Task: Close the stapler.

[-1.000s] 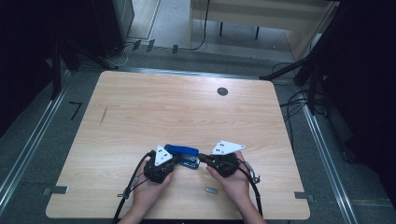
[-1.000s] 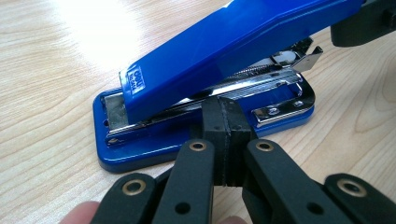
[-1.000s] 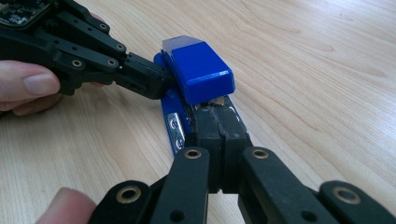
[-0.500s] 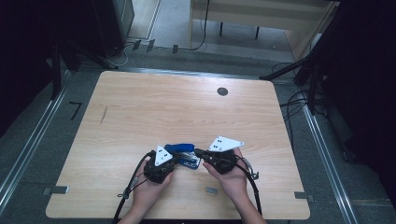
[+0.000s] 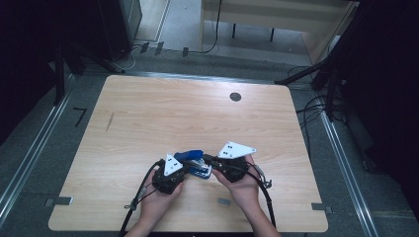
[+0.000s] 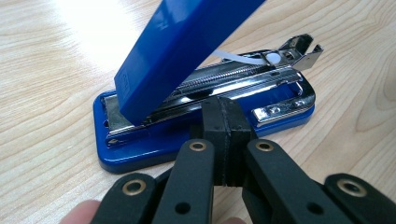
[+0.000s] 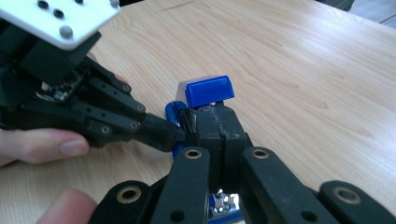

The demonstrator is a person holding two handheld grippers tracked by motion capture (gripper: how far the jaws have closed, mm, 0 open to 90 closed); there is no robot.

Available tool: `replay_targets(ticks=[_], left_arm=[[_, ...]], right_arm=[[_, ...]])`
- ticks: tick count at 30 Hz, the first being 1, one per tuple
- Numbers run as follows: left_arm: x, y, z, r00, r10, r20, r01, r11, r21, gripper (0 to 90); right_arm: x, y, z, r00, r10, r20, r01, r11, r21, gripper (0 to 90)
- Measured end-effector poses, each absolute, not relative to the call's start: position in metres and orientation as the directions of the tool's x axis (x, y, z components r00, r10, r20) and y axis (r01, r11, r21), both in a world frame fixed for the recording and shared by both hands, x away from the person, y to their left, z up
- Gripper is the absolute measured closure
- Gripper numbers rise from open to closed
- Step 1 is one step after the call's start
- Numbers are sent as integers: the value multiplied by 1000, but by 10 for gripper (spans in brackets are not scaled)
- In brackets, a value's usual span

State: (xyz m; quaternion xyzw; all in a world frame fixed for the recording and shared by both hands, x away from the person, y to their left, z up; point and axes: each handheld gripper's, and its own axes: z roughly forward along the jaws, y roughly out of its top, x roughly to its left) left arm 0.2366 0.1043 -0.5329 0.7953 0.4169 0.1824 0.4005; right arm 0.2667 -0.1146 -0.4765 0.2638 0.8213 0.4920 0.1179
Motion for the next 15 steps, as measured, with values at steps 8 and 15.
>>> replay_targets(ticks=[8,15], left_arm=[[236,104,-533,588,808,-38,514,-337,788,900],[236,104,-533,587,809,-39,514,-335,790,900]], right_arm=[[269,-106,-468,-840,539,55,300,378,876,900],[271,-99,-462,-846,532,46,287,380,880,900]])
